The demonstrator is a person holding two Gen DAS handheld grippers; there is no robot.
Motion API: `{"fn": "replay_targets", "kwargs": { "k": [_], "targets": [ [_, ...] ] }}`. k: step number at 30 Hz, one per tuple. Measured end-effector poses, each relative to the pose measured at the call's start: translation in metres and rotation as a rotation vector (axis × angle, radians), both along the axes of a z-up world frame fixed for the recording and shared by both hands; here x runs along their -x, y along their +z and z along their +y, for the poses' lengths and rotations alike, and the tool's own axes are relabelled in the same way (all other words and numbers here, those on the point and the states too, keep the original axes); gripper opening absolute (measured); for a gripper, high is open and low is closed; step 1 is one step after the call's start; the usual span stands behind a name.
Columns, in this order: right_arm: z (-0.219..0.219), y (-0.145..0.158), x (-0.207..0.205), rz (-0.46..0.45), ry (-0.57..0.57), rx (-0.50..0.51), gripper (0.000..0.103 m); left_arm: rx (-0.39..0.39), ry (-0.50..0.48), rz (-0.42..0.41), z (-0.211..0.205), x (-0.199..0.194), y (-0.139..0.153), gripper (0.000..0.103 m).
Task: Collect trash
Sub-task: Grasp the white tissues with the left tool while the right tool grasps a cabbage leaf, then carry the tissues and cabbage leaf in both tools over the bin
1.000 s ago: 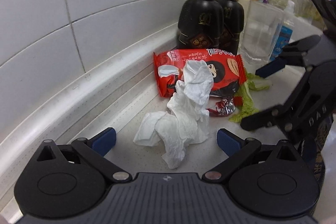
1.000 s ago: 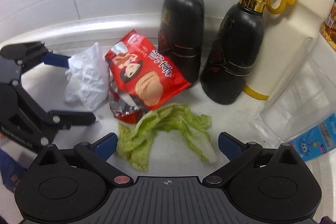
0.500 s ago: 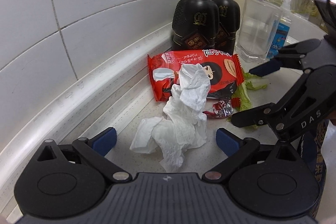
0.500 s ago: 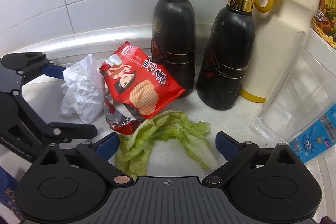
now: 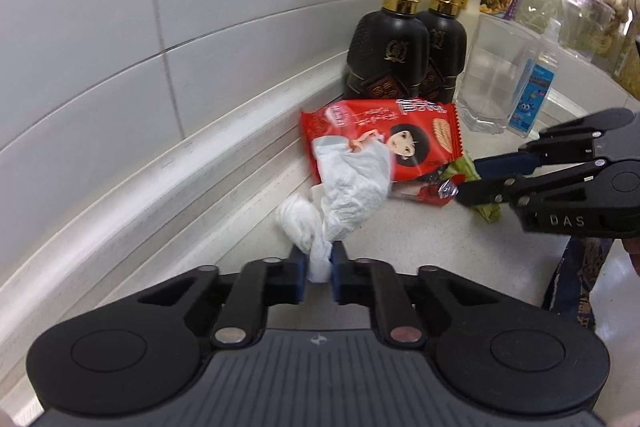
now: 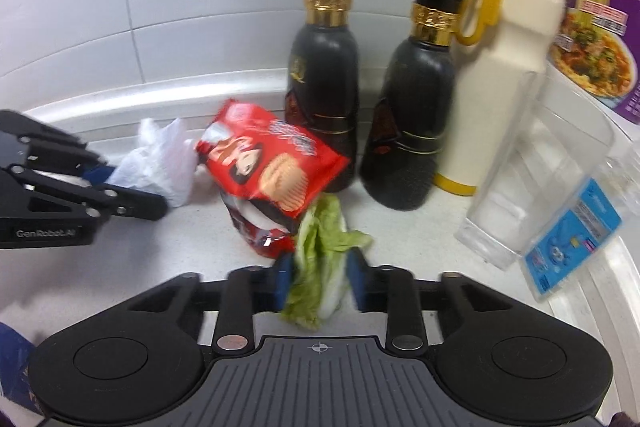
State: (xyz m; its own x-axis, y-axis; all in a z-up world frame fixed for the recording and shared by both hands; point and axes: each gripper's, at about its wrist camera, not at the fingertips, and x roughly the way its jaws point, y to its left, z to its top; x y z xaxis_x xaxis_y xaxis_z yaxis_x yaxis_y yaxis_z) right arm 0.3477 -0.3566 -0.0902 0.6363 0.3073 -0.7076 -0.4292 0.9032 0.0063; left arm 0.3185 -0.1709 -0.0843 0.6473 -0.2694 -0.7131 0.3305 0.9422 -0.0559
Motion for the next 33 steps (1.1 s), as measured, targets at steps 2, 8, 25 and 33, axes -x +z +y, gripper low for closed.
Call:
{"fn": "replay_targets", "kwargs": {
  "k": [2,8,25,33],
  "targets": [
    [-0.004,0.004,0.004,0.005,-0.029,-0.017,0.015,0.007,0.002,0.01,0.004,0.003,0.001,0.005],
    [-0.016,0.015,0.02,0.026,-0.1,-0.124,0.013,0.035,0.005,0.011,0.014,0.014,0.011,0.004],
    [-0.029,0.04,0.098,0.087,-0.233,-0.445,0.013,0.124,-0.013,0.032,0.041,0.073,0.036,0.003],
    [-0.013,0.048,0.135,0.102,-0.247,-0.529,0.013,0.169,-0.011,0.04,0.064,0.105,0.044,0.003]
  ]
}}
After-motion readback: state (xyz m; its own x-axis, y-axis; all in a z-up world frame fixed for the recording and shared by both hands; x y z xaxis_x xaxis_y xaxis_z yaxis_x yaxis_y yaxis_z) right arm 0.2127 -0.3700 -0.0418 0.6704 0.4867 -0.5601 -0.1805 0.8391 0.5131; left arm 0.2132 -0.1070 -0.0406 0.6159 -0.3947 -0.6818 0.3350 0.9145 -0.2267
